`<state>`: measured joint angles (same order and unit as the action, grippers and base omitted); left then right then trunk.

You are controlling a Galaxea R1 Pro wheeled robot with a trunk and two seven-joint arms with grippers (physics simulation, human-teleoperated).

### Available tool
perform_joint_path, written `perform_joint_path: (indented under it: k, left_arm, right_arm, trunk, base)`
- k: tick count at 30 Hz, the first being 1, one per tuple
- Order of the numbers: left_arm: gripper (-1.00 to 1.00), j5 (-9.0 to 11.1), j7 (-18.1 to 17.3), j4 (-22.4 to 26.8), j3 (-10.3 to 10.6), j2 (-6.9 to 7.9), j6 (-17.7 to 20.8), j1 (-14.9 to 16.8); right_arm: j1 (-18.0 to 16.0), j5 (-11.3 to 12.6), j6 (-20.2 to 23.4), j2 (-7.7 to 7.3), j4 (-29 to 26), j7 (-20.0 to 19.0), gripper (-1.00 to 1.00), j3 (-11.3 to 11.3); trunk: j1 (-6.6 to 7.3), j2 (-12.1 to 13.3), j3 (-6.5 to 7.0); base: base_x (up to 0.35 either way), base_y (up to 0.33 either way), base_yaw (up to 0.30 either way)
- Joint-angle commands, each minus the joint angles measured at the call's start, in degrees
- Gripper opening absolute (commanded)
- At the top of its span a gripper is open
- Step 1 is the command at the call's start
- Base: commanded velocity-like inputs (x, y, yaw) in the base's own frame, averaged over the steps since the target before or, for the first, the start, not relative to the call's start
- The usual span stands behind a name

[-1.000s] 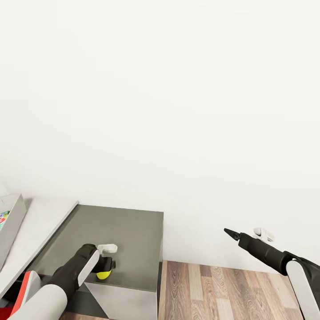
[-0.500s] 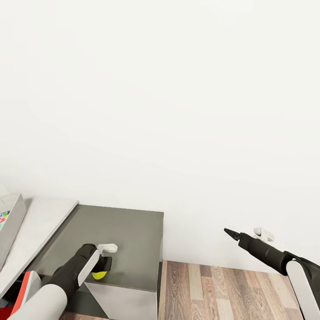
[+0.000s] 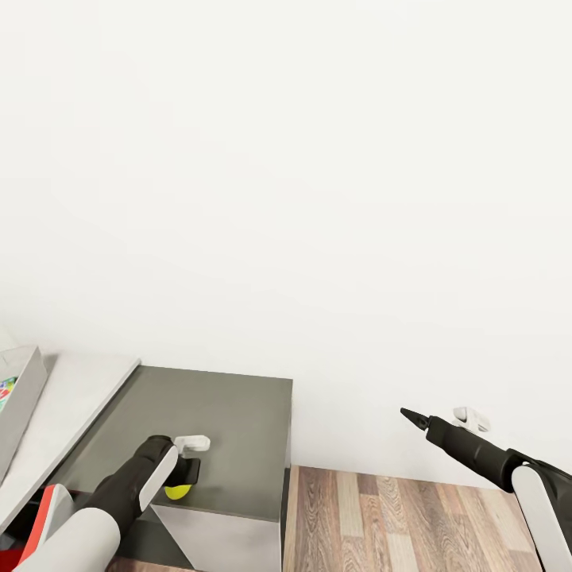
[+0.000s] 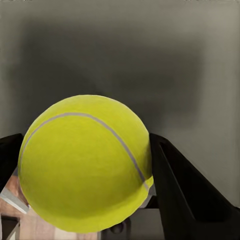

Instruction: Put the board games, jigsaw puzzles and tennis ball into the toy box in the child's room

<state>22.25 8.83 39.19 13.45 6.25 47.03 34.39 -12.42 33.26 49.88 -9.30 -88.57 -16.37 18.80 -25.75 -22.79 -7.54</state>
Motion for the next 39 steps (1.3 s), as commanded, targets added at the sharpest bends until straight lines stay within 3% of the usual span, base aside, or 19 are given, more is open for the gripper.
perform_joint_path:
  k: [1,11,14,16,17,18,19,22,23,27,31,32,34,39]
  left_arm:
    - [-1.0,0.43,0.4,0.12,0.35,0.08,0.17,0.02]
    - [-1.0,0.67,-0.24,4.23,0.07,0.7,0.53,0.02]
    - [-1.0,0.9,-2.23,7.19,-0.15,1.02,0.7,-0.01]
    - [-1.0,1.06,-5.15,10.68,-1.06,2.6,1.83,-0.02]
    - [-1.0,1.26,-8.07,13.49,-2.72,4.24,3.23,-0.05]
    - [-1.0,1.34,-9.22,14.43,-3.51,4.77,3.71,-0.1]
    - [-1.0,1.5,-13.27,17.29,-6.57,6.13,5.05,-0.28]
    - [-1.0,1.51,-24.89,23.05,-15.66,8.4,8.68,-0.83]
    - [-1.0,1.51,-26.63,23.75,-16.9,8.78,9.21,-0.92]
    - [-1.0,1.56,-41.57,27.75,-24.37,13.01,11.25,-2.87]
    - [-1.0,1.38,-60.16,29.16,-28.56,17.08,11.61,-4.87]
    - [-1.0,0.93,-72.13,29.39,-30.07,18.91,11.59,-5.77]
    - [-1.0,0.83,-75.01,29.43,-30.36,19.37,11.49,-6.15]
    - [-1.0,1.06,-76.67,29.45,-30.95,19.75,11.46,-6.33]
  right_arm:
    - [-0.06,-0.3,0.3,0.0,-0.03,-0.42,1.0,0.1]
    - [-0.06,-0.3,0.29,-0.1,-0.03,-0.48,1.0,0.1]
    - [-0.06,-0.3,0.27,-0.13,-0.03,-0.5,1.0,0.1]
    - [-0.06,-0.3,0.22,-0.08,-0.03,-0.45,1.0,0.1]
    - [-0.06,-0.3,0.1,0.0,-0.03,-0.48,1.0,0.1]
    - [-0.06,-0.3,0.07,0.01,-0.03,-0.48,1.0,0.1]
    - [-0.06,-0.3,-0.02,0.04,-0.03,-0.47,1.0,0.1]
    - [-0.06,-0.33,-0.11,0.07,-0.03,-0.49,1.0,0.1]
    - [-0.06,-0.32,-0.11,0.07,-0.03,-0.49,1.0,0.1]
    - [-0.06,-0.3,-0.07,0.01,-0.03,-0.61,1.0,0.1]
    - [0.18,0.16,0.06,-0.12,-0.34,-1.05,1.0,0.3]
    - [0.34,0.42,0.05,-0.31,-0.44,-2.89,1.0,0.49]
    - [0.38,0.47,0.05,-0.39,-0.46,-3.91,1.0,0.57]
    - [0.71,0.49,0.01,-0.51,-0.47,-6.85,1.0,0.87]
  trunk:
    - [-0.04,-0.13,-0.13]
    - [-0.04,-0.13,-0.13]
    - [-0.04,-0.13,-0.13]
    - [-0.04,-0.13,-0.13]
    - [-0.04,-0.13,-0.13]
    - [-0.04,-0.13,-0.13]
    - [-0.04,-0.13,-0.13]
    - [-0.04,-0.13,-0.13]
    - [-0.04,-0.13,-0.13]
    - [-0.04,-0.13,-0.13]
    - [-0.04,-0.13,-0.13]
    - [-0.04,-0.13,-0.13]
    - [-0.04,-0.13,-0.13]
    - [-0.04,-0.13,-0.13]
  base:
    - [0.0,0.0,0.0]
    - [0.0,0.0,0.0]
    - [0.0,0.0,0.0]
    - [0.0,0.0,0.0]
    - [0.0,0.0,0.0]
    - [0.0,0.0,0.0]
    - [0.0,0.0,0.0]
    - [0.0,0.0,0.0]
    - [0.0,0.0,0.0]
    - [0.0,0.0,0.0]
    - [0.0,0.0,0.0]
    - [0.0,0.0,0.0]
    - [0.0,0.0,0.0]
    - [0.0,0.0,0.0]
